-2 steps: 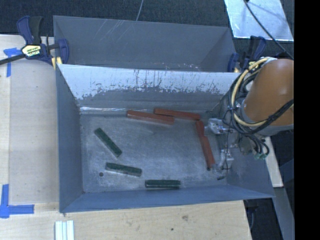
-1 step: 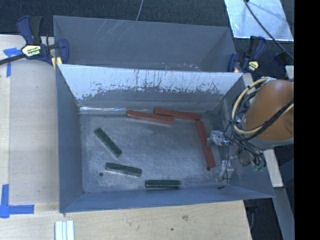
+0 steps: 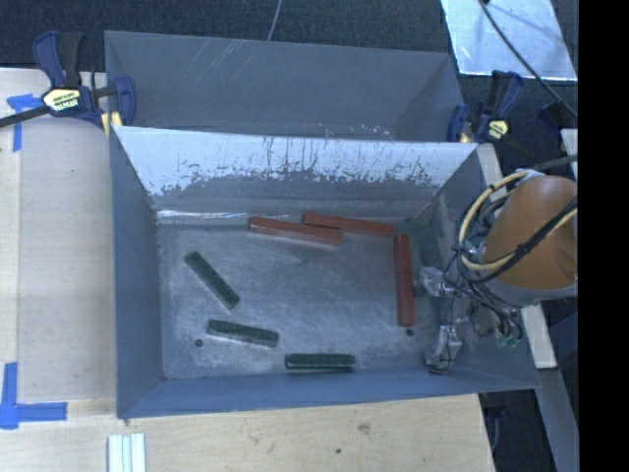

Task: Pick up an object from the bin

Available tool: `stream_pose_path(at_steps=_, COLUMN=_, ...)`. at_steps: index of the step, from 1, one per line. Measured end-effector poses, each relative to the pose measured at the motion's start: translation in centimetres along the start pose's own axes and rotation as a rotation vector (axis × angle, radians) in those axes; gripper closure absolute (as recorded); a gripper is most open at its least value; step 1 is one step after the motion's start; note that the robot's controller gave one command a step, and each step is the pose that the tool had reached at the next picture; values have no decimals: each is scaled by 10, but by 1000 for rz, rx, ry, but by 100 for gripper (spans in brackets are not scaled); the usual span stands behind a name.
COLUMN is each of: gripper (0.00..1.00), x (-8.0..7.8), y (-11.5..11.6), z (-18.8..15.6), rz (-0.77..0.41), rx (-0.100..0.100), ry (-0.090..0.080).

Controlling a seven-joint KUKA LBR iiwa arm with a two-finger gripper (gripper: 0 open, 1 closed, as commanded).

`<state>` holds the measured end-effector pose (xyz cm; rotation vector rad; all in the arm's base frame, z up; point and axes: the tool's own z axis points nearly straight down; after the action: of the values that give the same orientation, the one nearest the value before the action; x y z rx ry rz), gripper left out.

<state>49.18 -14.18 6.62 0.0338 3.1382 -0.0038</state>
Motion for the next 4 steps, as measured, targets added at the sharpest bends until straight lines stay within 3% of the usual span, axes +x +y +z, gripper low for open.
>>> stream_pose_path(at_steps=1, gripper=0, x=2, y=7, z=-26, rz=-103, rx=-2, ry=3)
stream_pose_path(at_steps=2, gripper=0, x=-9, y=-15, z=-60, rz=-287, rx=-2, ry=-1)
stream_pose_path(at_steps=3, gripper=0, x=-51, y=39, z=-60, rz=-330, rx=-1, ry=-1)
stream_pose_path(at_steps=4, gripper=0, x=-53, y=46, z=-50, rz=-406, rx=-2, ry=-2)
